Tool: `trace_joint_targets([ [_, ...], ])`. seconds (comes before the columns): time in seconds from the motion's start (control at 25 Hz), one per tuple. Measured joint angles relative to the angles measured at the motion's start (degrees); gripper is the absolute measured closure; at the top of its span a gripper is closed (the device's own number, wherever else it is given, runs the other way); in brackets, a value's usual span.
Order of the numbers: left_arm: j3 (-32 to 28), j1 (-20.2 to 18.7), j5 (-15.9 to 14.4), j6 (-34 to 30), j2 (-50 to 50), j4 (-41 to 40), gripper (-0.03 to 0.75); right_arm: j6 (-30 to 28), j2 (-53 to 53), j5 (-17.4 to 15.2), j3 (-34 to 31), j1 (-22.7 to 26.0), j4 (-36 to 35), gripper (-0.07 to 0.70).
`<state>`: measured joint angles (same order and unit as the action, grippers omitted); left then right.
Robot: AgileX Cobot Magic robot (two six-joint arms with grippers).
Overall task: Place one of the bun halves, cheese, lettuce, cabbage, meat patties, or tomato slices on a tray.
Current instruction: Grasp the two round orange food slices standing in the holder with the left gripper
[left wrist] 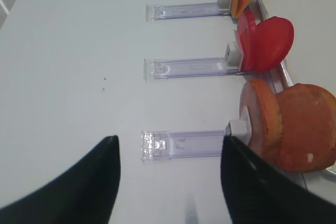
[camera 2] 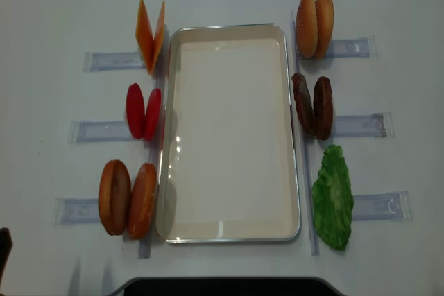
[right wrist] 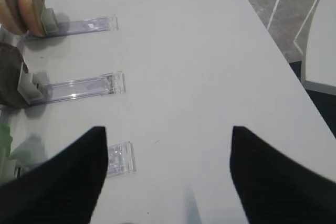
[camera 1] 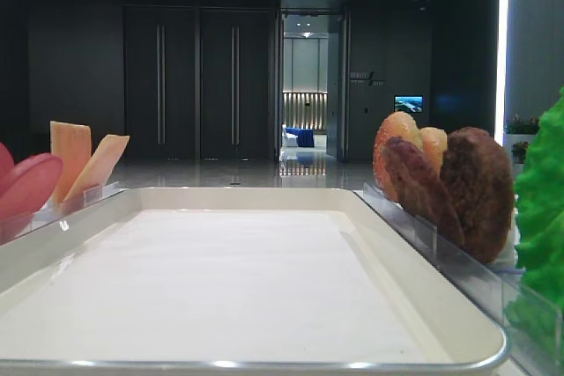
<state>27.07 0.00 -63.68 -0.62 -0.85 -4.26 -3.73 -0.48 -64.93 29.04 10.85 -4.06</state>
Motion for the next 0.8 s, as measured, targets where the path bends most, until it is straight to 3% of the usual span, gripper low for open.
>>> trace_joint_targets([
  [0.52, 0.00, 0.00, 0.00, 0.06, 0.00, 0.00, 0.367, 0.00, 0.00, 0.00, 0.00, 0.00, 0.00, 0.160],
  [0.8, 0.00, 0.00, 0.00, 0.06, 0.00, 0.00, 0.377, 0.00, 0.00, 0.00, 0.00, 0.00, 0.00, 0.160],
])
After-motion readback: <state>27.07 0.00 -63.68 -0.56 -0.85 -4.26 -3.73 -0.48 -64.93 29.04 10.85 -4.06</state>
